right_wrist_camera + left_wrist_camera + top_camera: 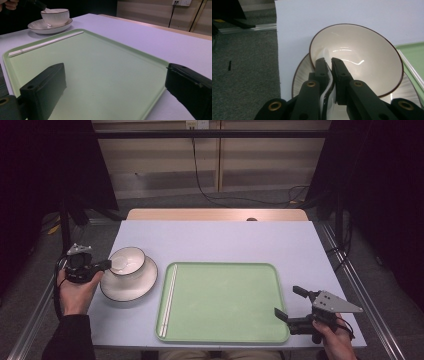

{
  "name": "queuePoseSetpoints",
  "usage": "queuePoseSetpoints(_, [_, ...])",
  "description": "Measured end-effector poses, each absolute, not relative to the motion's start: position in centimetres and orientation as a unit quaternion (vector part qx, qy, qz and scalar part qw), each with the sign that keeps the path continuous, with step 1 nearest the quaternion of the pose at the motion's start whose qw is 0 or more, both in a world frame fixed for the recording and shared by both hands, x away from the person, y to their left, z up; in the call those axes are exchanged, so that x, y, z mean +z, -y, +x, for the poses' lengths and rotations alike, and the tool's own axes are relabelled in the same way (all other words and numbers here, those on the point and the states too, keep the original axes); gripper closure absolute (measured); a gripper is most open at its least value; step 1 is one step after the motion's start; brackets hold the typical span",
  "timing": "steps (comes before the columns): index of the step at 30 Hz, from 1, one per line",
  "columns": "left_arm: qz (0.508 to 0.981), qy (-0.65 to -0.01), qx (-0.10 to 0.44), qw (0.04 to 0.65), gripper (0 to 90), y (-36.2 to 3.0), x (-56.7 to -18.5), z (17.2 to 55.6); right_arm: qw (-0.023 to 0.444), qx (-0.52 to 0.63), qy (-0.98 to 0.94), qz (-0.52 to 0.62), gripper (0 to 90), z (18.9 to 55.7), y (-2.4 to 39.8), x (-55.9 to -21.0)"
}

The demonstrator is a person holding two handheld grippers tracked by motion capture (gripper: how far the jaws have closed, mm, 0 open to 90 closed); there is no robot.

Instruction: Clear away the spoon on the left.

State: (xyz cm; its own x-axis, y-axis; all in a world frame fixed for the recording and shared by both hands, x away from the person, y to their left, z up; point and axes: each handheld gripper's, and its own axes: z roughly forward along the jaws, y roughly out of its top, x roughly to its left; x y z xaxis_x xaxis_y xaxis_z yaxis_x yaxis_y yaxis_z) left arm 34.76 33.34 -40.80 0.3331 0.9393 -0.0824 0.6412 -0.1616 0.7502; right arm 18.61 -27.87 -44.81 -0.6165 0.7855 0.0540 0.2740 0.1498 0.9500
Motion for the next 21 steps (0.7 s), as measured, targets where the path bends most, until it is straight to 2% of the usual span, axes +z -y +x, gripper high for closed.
queuePoseSetpoints(21, [0.725, -0.529, 0.208, 0.389, 84.3, -32.42, -39.84, 34.0, 0.237, 0.539, -0.721, 0.365, 3.1, 18.62, 27.89, -44.78])
